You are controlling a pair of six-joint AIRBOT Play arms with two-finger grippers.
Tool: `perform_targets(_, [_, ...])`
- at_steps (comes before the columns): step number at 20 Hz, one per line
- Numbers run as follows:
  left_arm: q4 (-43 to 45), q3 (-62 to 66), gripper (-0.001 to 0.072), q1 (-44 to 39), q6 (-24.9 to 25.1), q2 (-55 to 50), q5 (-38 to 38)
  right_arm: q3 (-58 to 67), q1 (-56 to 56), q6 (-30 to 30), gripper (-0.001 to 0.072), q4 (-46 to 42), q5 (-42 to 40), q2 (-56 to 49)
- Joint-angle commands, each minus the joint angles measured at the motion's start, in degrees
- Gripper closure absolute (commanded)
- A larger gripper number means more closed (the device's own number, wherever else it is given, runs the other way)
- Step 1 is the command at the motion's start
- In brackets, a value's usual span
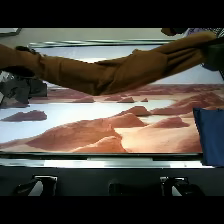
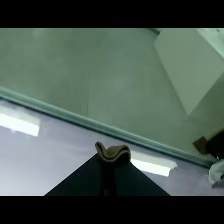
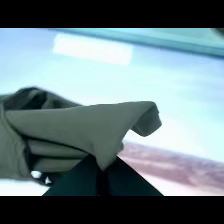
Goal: Fold the clothes and pants, and hang the long-sleeved shirts on hangers.
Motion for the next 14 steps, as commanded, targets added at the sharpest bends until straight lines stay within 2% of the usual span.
perform_targets(1, [3.0,1.8,0.0691,0.0,-1.9,6.9,-0.5,0.9,0.0,4.9,0.0682,-5.7,-1.6,7.3])
perform_targets(4, [2.7,1.0,0.0691,0.0,-3.0,5.7,-9.1,0.9,0.0,11.7,0.0682,-7.0,-0.3,6.2])
perform_targets(6, [0.6,-2.3,0.069,-0.3,-2.9,2.4,-16.3,0.9,0.0,15.1,0.0681,-6.9,3.1,1.2])
perform_targets(8, [0.1,-8.6,0.069,-2.8,-2.8,-1.6,-19.4,0.9,0.0,17.9,0.0681,-5.4,7.4,-7.1])
perform_targets(11, [0.1,-21.2,0.069,-8.0,-2.8,-9.1,-18.4,0.8,0.0,17.9,0.068,4.4,12.7,-23.9])
perform_targets(14, [0.1,-32.1,0.069,-12.7,-2.5,-18.5,-12.3,0.9,0.0,17.1,0.0681,12.2,11.2,-41.4])
